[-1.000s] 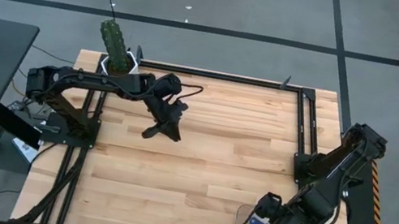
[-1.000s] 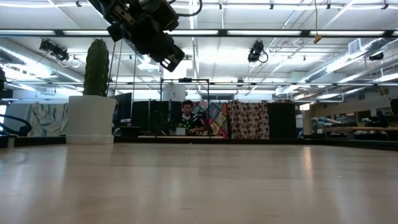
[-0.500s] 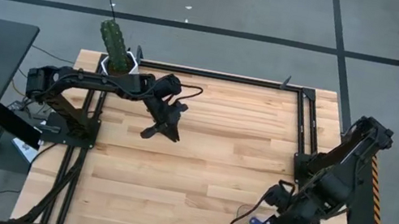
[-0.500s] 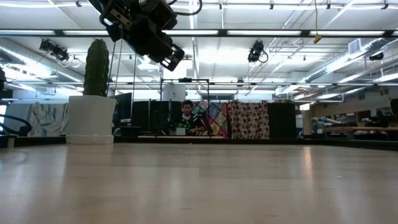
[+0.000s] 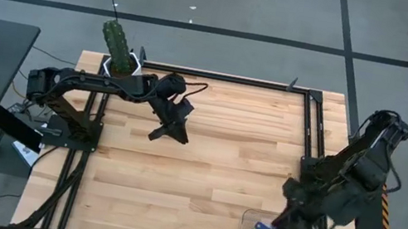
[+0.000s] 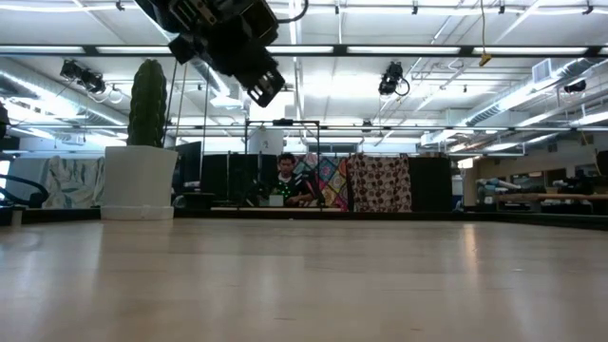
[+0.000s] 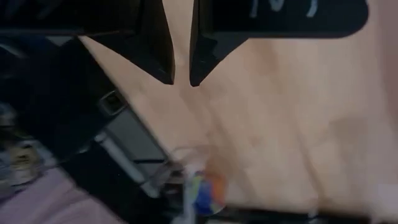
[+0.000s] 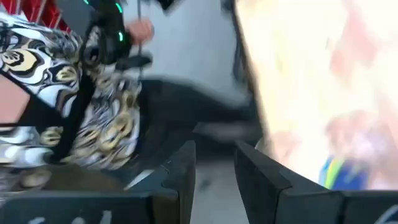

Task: Nest measuring cups in basket
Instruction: Return to Home Position

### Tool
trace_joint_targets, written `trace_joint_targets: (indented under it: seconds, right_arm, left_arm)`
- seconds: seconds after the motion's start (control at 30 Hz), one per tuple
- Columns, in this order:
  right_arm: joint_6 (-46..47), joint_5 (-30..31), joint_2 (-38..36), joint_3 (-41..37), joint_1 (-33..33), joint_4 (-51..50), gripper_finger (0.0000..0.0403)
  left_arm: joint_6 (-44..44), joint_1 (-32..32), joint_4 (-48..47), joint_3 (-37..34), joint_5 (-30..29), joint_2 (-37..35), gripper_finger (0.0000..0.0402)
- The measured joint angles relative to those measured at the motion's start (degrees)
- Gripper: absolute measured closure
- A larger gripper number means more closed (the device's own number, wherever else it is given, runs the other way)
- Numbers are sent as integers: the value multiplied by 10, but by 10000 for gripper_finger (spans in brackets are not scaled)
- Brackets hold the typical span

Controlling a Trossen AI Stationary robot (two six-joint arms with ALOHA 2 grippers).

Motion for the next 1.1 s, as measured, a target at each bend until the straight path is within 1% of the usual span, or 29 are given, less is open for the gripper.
trace_joint_targets:
  seconds: [0.07,0.13,0.27,0.37,0.47,0.57,0.63,0.7,0.77,0.9,0.97,1.03,1.1]
  right_arm:
    - [-87,74,-17,0,13,-5,289]
    - [-175,148,-32,0,29,-11,289]
    - [-276,261,-60,0,76,-45,289]
    - [-292,337,-79,-1,110,-89,289]
    - [-267,372,-103,-17,134,-117,289]
    - [-229,378,-133,-54,151,-106,289]
    - [-224,380,-151,-83,158,-86,289]
    - [-230,382,-169,-112,162,-61,289]
    - [-244,382,-191,-145,165,-29,289]
    - [-259,369,-247,-211,168,20,289]
    - [-264,359,-279,-244,168,38,289]
    - [-280,342,-313,-275,168,64,289]
    - [-307,317,-348,-301,168,87,289]
  left_arm:
    - [-13,0,19,0,40,0,349]
    - [-15,0,38,0,96,0,349]
    - [-12,5,50,0,229,-2,349]
    - [-12,13,52,0,297,-7,349]
    - [-11,22,43,-1,313,-17,349]
    - [-9,28,45,0,308,-31,349]
    - [-2,31,44,0,302,-39,349]
    - [13,31,29,0,278,-44,349]
    - [13,33,11,-1,232,-50,349]
    - [-49,33,24,-1,108,-59,349]
    - [-63,33,53,0,71,-64,349]
    - [-77,33,55,-1,43,-76,349]
    - [-84,33,62,0,-5,-85,349]
